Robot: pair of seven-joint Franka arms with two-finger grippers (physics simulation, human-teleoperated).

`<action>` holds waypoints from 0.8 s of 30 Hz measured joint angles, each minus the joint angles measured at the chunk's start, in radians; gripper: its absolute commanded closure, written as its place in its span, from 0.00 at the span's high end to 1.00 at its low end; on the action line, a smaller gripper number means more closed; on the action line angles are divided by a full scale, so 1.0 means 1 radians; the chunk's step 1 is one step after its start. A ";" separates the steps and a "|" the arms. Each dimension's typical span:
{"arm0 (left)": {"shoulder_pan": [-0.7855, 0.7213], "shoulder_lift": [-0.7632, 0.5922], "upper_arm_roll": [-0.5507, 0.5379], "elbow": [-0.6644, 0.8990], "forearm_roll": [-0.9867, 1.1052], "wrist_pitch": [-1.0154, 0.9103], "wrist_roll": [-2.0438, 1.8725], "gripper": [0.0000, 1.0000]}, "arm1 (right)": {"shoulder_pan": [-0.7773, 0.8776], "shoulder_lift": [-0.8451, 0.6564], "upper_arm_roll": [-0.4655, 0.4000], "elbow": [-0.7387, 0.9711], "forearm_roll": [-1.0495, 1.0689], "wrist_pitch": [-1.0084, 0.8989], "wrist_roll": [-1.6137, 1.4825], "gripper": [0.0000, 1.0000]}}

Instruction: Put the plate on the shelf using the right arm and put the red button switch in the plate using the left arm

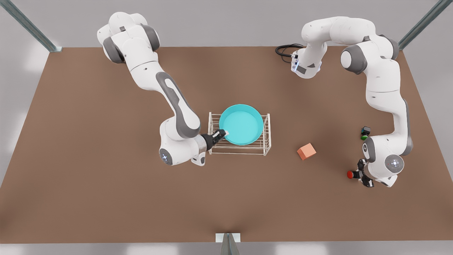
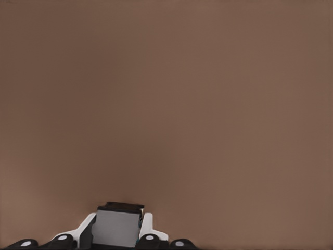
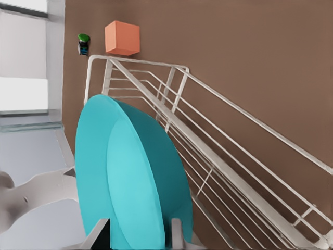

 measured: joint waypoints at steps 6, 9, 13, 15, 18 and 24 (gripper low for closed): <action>-0.002 0.000 -0.001 0.003 0.000 -0.001 -0.002 0.45 | -0.324 -0.312 -0.016 0.077 -0.382 -0.085 0.027 1.00; -0.005 -0.021 -0.007 0.035 0.000 -0.037 0.006 0.45 | -0.463 -0.330 -0.007 0.063 -0.707 -0.162 0.018 1.00; -0.007 -0.097 -0.097 0.104 -0.018 -0.164 0.033 0.45 | -0.442 -0.467 0.002 -0.339 -0.922 -0.110 0.023 1.00; -0.005 -0.152 -0.166 0.108 -0.041 -0.229 0.043 0.45 | -0.444 -0.503 -0.006 -0.397 -0.978 -0.075 0.030 1.00; -0.007 -0.220 -0.281 0.110 -0.060 -0.322 0.041 0.45 | -0.461 -0.511 -0.047 -0.350 -1.021 -0.078 0.035 1.00; -0.049 -0.327 -0.543 0.110 -0.061 -0.455 -0.047 0.46 | -0.458 -0.508 -0.054 -0.339 -1.049 -0.087 0.042 1.00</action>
